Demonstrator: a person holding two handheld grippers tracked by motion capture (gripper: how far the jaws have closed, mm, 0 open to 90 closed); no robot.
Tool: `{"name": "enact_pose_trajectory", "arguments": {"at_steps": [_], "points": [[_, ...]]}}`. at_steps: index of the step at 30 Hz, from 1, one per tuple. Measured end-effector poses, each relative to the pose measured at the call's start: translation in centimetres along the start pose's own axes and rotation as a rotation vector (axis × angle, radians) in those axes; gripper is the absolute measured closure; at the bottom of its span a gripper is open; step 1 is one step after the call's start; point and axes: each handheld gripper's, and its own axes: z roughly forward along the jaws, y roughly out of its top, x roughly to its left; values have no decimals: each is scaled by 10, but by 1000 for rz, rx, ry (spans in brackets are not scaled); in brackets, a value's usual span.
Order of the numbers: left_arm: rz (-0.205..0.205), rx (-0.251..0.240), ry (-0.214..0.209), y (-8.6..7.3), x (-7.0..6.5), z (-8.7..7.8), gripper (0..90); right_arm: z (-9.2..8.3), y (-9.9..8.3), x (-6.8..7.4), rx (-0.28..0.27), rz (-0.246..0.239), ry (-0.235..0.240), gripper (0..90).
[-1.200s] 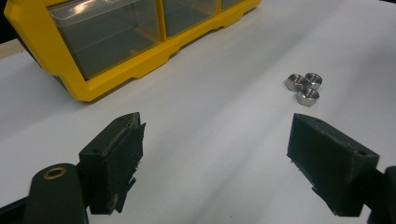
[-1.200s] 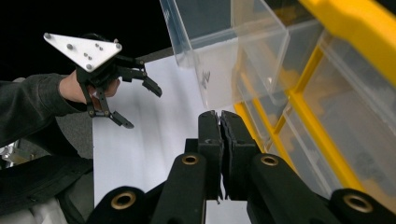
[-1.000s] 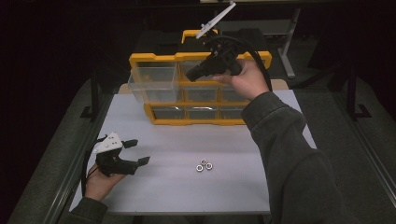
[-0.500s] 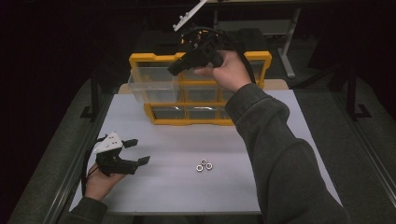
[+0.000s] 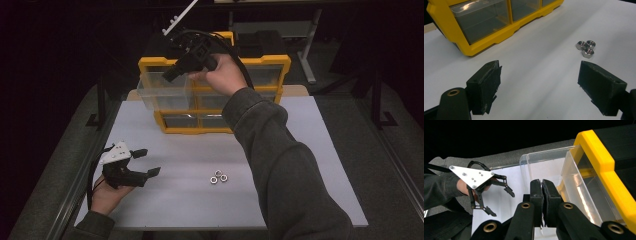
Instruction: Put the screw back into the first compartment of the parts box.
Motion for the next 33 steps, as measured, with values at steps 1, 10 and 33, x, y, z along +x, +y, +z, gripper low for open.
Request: {"name": "enact_pose_trajectory", "arguments": {"at_steps": [1, 10, 33], "points": [[0, 0, 0, 0, 0, 0, 179, 2, 0, -2, 0, 2, 7, 856], [7, 2, -1, -1, 1, 1, 179, 13, 0, -8, 16, 18, 9, 828], [0, 0, -4, -1, 2, 1, 179, -14, -14, 11, -46, 19, 20, 843]]}}
